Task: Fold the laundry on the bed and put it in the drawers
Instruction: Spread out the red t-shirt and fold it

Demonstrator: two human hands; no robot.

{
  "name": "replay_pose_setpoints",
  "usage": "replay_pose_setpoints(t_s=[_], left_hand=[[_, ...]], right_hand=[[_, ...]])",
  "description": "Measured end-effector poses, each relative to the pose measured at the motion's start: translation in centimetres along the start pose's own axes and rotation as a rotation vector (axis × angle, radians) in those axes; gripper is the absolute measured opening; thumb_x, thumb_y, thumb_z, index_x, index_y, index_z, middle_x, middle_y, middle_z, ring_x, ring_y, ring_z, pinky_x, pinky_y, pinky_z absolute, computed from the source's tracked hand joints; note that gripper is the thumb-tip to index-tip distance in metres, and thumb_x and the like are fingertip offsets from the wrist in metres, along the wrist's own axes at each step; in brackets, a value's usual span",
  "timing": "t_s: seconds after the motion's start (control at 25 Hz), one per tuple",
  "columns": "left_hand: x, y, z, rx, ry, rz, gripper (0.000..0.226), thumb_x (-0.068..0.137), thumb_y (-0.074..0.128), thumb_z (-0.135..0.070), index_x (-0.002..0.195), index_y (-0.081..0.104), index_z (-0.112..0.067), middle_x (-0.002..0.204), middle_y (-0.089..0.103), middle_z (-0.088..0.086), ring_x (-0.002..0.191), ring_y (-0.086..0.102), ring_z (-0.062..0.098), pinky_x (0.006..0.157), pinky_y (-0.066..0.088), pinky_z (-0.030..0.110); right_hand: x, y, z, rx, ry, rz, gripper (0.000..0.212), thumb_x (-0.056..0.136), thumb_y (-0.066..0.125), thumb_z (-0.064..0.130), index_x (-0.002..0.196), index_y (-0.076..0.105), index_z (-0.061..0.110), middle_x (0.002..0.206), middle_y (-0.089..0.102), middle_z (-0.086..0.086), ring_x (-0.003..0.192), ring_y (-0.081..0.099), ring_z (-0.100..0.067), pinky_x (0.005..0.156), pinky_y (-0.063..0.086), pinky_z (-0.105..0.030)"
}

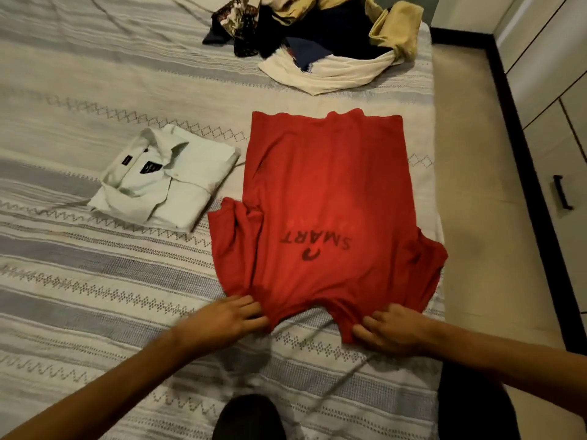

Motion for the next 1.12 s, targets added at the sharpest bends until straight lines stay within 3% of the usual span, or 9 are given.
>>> replay_pose_setpoints(t_s=[0.28,0.4,0.52,0.6,0.68,0.84,0.92,1.04,1.12], left_hand=[[0.0,-1.4,1.5,-0.185,-0.236,-0.137,0.031,0.105,0.052,-0.052,0.112,0.065,-0.025,0.105,0.061,-0.007,0.096,0.055,0.011,0.084,0.048,0.03],[-1.9,-1.3,8.7,-0.374,-0.896,-0.458,0.036,0.104,0.05,-0.053,0.121,0.059,-0.022,0.114,0.061,0.0,0.102,0.06,0.019,0.084,0.051,0.04],[-2.1,0.5,13.6,-0.571,-1.428,-0.515,0.064,0.086,0.069,-0.067,0.114,0.064,-0.01,0.106,0.071,0.012,0.1,0.068,0.033,0.088,0.057,0.044],[-0.1,0.9,15.0,-0.664,-1.473,-0.472,0.057,0.08,0.078,-0.064,0.099,0.073,-0.011,0.094,0.075,0.012,0.092,0.071,0.03,0.085,0.059,0.042],[1.3,0.8,15.5,-0.728,-1.455,-0.492,0.04,0.082,0.081,-0.053,0.092,0.078,-0.014,0.088,0.076,0.012,0.09,0.073,0.029,0.085,0.059,0.04],[-1.3,-0.1,13.3,-0.804,-1.517,-0.969,0.022,0.089,0.075,-0.043,0.093,0.069,-0.022,0.096,0.074,0.006,0.091,0.072,0.028,0.087,0.061,0.046],[-5.8,1.0,12.1,-0.764,-1.694,-1.121,0.023,0.096,0.069,-0.034,0.106,0.064,-0.015,0.106,0.069,0.006,0.095,0.069,0.028,0.085,0.06,0.043],[-11.6,2.9,10.9,-0.88,-1.939,-1.134,0.031,0.096,0.066,-0.03,0.115,0.06,-0.007,0.119,0.068,0.017,0.085,0.075,0.035,0.06,0.064,0.039],[-11.1,2.0,8.3,-0.916,-1.983,-1.131,0.031,0.095,0.065,-0.018,0.12,0.049,-0.008,0.133,0.058,0.025,0.096,0.071,0.039,0.07,0.063,0.042]], right_hand=[[-0.5,-2.0,0.0,0.135,0.124,-0.052,0.035,0.108,0.037,0.051,0.096,0.053,0.022,0.073,0.056,0.003,0.056,0.051,-0.015,0.05,0.042,-0.031],[-4.4,-2.4,-6.0,0.291,0.985,-0.389,0.035,0.106,0.043,0.047,0.108,0.058,0.015,0.097,0.062,-0.007,0.083,0.054,-0.021,0.072,0.049,-0.04],[-8.3,0.8,-10.6,0.667,1.634,-0.383,0.07,0.096,0.053,0.066,0.135,0.049,0.008,0.13,0.058,-0.019,0.115,0.057,-0.038,0.093,0.051,-0.05],[-8.6,2.4,-10.7,0.987,1.731,-0.478,0.069,0.092,0.062,0.066,0.127,0.053,0.008,0.122,0.063,-0.013,0.107,0.062,-0.035,0.087,0.054,-0.045],[-9.4,2.6,-10.7,0.912,1.715,-0.588,0.051,0.092,0.068,0.06,0.101,0.059,0.011,0.098,0.068,-0.008,0.089,0.066,-0.032,0.075,0.056,-0.044],[-11.3,-1.3,-10.5,0.74,1.639,-0.813,0.04,0.099,0.067,0.042,0.082,0.059,0.007,0.075,0.063,-0.007,0.065,0.054,-0.017,0.059,0.046,-0.032],[-14.4,-1.1,-9.3,0.714,1.827,-0.948,0.032,0.101,0.063,0.036,0.087,0.061,0.006,0.082,0.065,-0.011,0.067,0.055,-0.02,0.061,0.049,-0.032],[-18.1,2.0,-5.6,0.996,2.13,-0.681,0.032,0.095,0.065,0.031,0.097,0.068,-0.002,0.096,0.072,-0.025,0.072,0.07,-0.035,0.072,0.064,-0.05],[-19.3,3.4,-3.9,0.942,2.193,-0.529,0.043,0.096,0.061,0.033,0.117,0.062,-0.004,0.112,0.068,-0.027,0.09,0.07,-0.041,0.083,0.061,-0.058]])
Point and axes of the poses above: each hand's wrist, its own x-axis towards the middle knuckle, its own y-axis out of the palm, z = x × y, the point moved 3 cm from there along x, towards the middle knuckle
